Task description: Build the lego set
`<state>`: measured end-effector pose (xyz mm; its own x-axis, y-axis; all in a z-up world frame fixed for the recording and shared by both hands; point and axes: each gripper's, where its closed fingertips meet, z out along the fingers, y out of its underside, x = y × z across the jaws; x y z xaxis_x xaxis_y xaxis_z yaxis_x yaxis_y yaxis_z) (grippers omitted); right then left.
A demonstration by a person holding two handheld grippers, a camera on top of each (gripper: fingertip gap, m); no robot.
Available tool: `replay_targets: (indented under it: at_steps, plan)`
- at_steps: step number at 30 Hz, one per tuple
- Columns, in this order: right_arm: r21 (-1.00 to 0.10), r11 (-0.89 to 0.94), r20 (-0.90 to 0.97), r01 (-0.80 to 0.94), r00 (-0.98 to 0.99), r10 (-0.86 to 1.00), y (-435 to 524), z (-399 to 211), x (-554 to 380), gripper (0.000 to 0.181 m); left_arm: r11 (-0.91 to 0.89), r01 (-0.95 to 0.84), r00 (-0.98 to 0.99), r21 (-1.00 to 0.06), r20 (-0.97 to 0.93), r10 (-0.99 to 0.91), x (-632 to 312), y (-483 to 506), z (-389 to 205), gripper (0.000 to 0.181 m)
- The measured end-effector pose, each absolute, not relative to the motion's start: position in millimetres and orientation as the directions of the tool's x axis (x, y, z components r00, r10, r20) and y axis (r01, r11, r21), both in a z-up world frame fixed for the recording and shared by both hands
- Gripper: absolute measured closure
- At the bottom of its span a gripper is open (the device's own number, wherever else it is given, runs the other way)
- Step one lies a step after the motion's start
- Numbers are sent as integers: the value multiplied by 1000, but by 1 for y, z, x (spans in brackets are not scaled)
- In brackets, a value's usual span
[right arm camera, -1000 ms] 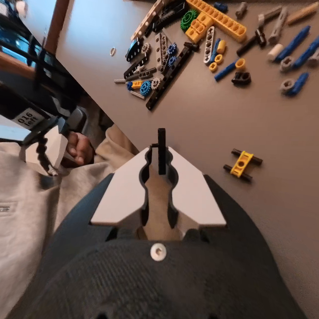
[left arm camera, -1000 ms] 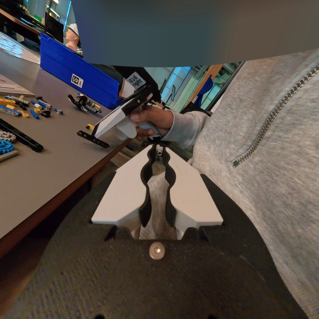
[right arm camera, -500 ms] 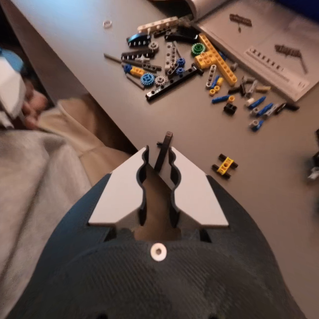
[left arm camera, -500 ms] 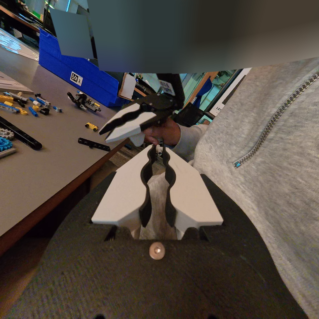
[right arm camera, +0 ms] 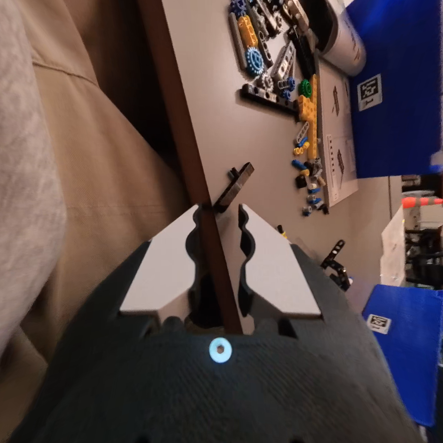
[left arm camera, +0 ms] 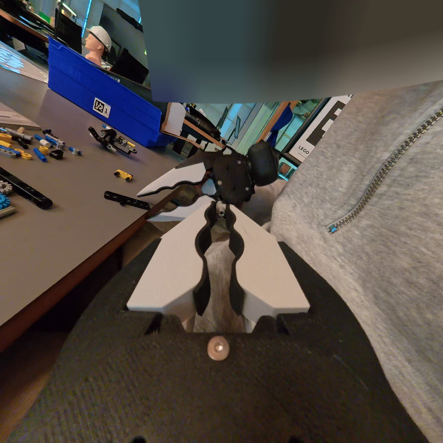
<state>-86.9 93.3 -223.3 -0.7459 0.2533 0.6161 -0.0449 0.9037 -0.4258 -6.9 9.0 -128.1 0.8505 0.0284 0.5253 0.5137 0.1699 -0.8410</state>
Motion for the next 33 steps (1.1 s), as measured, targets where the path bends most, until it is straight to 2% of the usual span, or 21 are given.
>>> replay_targets:
  at_steps: [8,14,20,26,33]
  plan:
    - [-326,934,693,-143,-709,133,89,-227,-82,165,169,516,849,-840,528,32,-8,9,-129,176]
    - [-404,912,652,-74,-723,230,88,-224,-81,170,167,522,845,-837,533,29,-8,10,-130,176]
    - [-439,894,666,-91,-701,255,82,-211,-81,159,167,525,844,-835,536,25,-8,10,-129,176]
    - [-390,911,677,-131,-712,187,78,-220,-81,155,167,523,845,-836,534,24,-7,9,-129,176]
    - [-334,931,701,-147,-699,141,76,-221,-84,160,167,523,846,-836,533,23,-7,9,-129,176]
